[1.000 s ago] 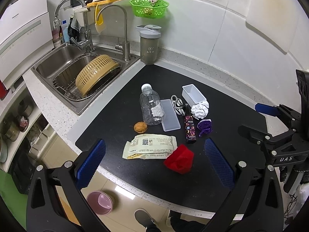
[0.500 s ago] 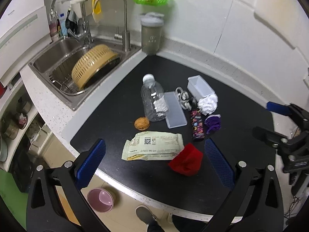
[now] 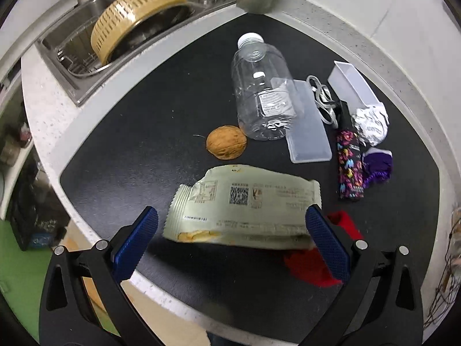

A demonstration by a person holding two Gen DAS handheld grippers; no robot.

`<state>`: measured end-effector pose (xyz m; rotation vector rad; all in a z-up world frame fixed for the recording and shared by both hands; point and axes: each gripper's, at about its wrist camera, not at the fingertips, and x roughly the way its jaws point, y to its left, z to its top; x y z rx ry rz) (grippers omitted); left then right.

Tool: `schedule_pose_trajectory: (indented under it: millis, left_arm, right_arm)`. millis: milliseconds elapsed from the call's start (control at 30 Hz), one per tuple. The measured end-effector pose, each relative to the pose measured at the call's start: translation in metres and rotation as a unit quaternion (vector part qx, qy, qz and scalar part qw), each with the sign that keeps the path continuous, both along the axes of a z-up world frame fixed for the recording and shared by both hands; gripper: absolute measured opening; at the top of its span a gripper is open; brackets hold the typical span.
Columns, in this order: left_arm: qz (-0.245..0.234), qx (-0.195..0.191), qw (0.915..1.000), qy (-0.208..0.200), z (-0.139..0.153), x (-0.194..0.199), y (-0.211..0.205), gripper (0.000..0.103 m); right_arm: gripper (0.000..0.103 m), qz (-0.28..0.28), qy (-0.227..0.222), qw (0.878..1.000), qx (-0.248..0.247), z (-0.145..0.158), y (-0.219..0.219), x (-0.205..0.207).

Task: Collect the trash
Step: 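Lower the left tool onto the snack wrapper and close on it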

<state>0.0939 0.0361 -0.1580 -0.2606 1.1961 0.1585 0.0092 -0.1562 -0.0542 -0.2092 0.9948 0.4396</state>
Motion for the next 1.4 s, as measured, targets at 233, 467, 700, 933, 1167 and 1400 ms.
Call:
schedule_pose_trajectory:
  millis: [233, 467, 700, 933, 1167, 1400]
  left_arm:
    - [-0.003, 0.001, 1.0, 0.006, -0.015, 0.013, -0.006, 0.086]
    - [-0.004, 0.018, 0.9998, 0.0, -0.013, 0.019, -0.003, 0.015]
    - [-0.01, 0.006, 0.9999, -0.003, -0.016, 0.021, 0.002, 0.0]
    - [-0.013, 0.0, 0.9995, -0.028, 0.003, 0.01, 0.008, 0.0]
    - [-0.018, -0.005, 0.9988, -0.046, 0.029, -0.007, 0.009, 0.0]
    - [0.045, -0.048, 0.9976, -0.02, 0.026, -0.014, 0.021, 0.053]
  right_arm:
    - [0.098, -0.005, 0.01, 1.0, -0.003, -0.006, -0.006, 0.008]
    - [0.098, -0.007, 0.016, 1.0, 0.0, -0.01, -0.009, 0.014]
    - [0.098, -0.006, 0.021, 1.0, 0.001, -0.015, -0.007, 0.017]
    - [0.098, -0.007, 0.021, 1.0, 0.004, -0.015, -0.008, 0.019]
    - [0.098, -0.008, 0.022, 1.0, 0.007, -0.016, -0.006, 0.019]
    - [0.098, -0.002, 0.02, 1.0, 0.011, -0.015, 0.001, 0.018]
